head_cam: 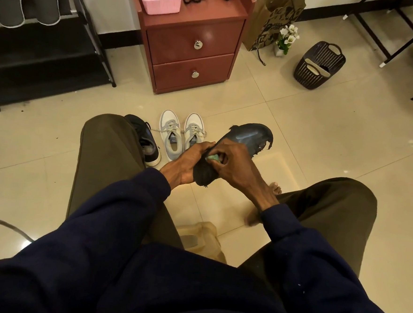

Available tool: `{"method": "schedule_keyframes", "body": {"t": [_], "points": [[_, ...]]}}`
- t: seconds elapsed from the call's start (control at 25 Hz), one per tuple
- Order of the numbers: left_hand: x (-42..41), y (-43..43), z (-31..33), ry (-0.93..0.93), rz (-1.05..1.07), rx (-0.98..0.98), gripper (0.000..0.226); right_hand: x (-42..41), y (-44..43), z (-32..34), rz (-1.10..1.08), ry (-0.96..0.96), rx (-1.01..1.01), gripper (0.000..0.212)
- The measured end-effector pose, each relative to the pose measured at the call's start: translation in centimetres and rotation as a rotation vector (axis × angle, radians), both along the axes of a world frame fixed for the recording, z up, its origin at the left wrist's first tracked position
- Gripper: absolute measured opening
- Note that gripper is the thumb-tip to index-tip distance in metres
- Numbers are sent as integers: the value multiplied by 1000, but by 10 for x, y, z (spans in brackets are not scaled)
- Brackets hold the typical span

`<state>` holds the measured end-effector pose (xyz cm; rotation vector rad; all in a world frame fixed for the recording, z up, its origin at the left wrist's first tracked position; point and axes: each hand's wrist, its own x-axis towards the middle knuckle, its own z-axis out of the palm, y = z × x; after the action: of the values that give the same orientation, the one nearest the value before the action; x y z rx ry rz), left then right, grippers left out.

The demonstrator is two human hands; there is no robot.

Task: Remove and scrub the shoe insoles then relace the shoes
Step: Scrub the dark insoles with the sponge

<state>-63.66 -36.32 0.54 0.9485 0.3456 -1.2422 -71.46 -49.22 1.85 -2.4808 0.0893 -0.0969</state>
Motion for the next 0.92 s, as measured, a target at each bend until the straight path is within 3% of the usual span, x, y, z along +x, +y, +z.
{"method": "schedule_keyframes", "body": {"t": [0.2, 0.4, 0.6, 0.8, 0.92], "points": [[-1, 0, 6, 27, -57, -37, 35, 2, -31, -2, -346, -58, -85, 9], [0, 0, 0, -18, 10, 27, 28, 0, 7, 3, 81, 50, -94, 9], [-1, 1, 6, 12, -50, -63, 43, 1, -36, 3, -313, 17, -204, 7], [0, -2, -1, -52, -1, 29, 29, -3, -2, 5, -25, 93, -36, 8], [-1, -2, 3, -31, -14, 2, 38, 0, -21, 5, -176, 82, -138, 8]]}}
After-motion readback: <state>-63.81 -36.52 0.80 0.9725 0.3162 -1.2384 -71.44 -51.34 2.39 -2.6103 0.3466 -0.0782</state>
